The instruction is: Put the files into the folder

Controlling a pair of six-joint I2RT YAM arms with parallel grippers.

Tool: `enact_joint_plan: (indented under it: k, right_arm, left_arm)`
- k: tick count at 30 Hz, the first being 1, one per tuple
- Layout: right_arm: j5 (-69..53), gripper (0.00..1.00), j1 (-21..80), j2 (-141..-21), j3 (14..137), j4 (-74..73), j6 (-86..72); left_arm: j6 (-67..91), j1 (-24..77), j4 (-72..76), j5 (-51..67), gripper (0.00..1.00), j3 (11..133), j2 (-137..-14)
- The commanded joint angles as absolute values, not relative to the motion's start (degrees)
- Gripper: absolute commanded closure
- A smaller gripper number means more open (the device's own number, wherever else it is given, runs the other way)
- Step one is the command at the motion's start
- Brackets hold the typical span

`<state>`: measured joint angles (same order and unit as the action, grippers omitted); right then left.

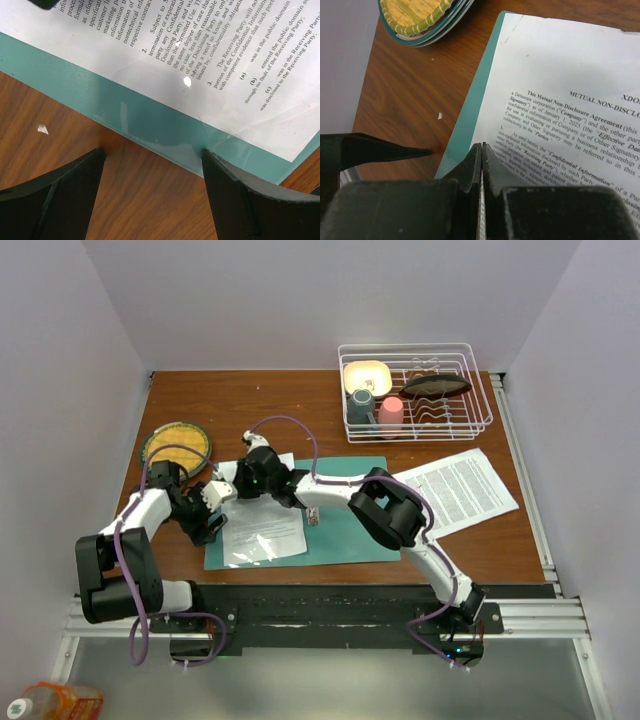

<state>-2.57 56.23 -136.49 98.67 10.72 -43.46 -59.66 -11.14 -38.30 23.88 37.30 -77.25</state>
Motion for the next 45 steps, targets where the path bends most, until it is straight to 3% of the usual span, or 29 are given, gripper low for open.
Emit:
enact_joint_plan:
  k: [1, 12, 33, 35, 36, 40, 45]
  right_arm:
    - [-3.6, 1.0, 56.43, -138.77, 102.74, 10.37, -43.16]
    - [1.49, 1.0, 56.51, -144.93, 112.49, -1.3, -41.57]
    - [13.27, 1.0, 56.16, -145.37, 116.1, -4.31, -46.06]
    - [12.75, 0.9, 56.08, -143.89, 114.36, -3.7, -45.62]
    - [12.83, 0.78, 56.07, -140.92, 112.87, -3.26, -44.92]
    - [13.27, 0.59, 55.37, -131.09, 103.29, -1.84, -43.77]
    - [16.52, 0.54, 53.44, -116.83, 85.02, -2.81, -42.8]
  left_arm:
    - [-60.82, -11.16, -37.27, 25.75, 0.16, 36.3, -78.58]
    - [-62.05, -11.25, -37.62, 25.31, 0.16, 35.6, -78.31]
    - [-61.88, -11.25, -37.88, 25.93, 0.17, 35.07, -78.66]
    - [-61.79, -11.25, -37.88, 25.93, 0.17, 35.16, -78.23]
    - [-61.53, -11.16, -37.97, 25.84, 0.18, 35.33, -78.05]
    - [-60.39, -11.25, -39.2, 26.54, 0.19, 38.13, -77.26]
    - [-59.85, -11.78, -40.78, 26.29, 0.19, 41.22, -76.55]
